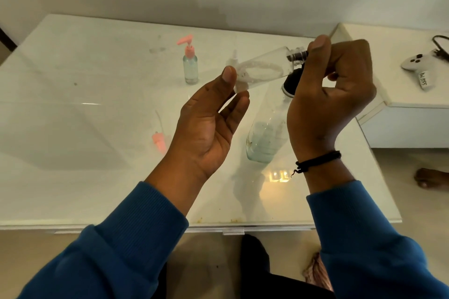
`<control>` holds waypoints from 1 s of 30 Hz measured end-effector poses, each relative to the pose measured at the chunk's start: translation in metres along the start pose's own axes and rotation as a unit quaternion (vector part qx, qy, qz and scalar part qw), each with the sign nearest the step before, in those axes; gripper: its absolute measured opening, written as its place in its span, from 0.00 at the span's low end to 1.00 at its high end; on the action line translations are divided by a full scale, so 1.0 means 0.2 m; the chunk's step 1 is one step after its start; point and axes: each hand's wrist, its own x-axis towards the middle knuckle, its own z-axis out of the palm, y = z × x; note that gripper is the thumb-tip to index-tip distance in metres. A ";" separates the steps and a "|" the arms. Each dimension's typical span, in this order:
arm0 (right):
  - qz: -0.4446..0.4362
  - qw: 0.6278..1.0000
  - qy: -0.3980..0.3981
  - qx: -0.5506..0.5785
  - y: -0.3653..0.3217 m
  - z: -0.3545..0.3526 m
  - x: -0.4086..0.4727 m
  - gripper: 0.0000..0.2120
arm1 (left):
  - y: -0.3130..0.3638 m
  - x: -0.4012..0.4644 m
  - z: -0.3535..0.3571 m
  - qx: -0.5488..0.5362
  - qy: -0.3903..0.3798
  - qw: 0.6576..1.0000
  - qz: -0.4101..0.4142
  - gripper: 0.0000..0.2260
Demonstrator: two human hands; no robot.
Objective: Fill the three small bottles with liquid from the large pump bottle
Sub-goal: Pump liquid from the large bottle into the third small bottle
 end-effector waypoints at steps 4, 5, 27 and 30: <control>-0.010 1.000 0.003 -0.007 -0.03 0.01 0.04 0.16 | 0.00 0.00 0.01 0.007 -0.007 1.000 0.000 0.16; -0.008 1.000 0.004 -0.006 -0.03 0.01 0.04 0.16 | 0.00 0.00 0.01 0.006 -0.005 1.000 0.002 0.16; -0.004 1.000 0.001 0.000 -0.02 0.01 0.00 0.16 | 0.00 0.00 0.01 -0.002 -0.001 1.000 0.002 0.16; -0.001 1.000 -0.002 0.003 -0.01 0.00 0.01 0.16 | 0.00 0.00 0.01 0.002 0.001 1.000 0.000 0.15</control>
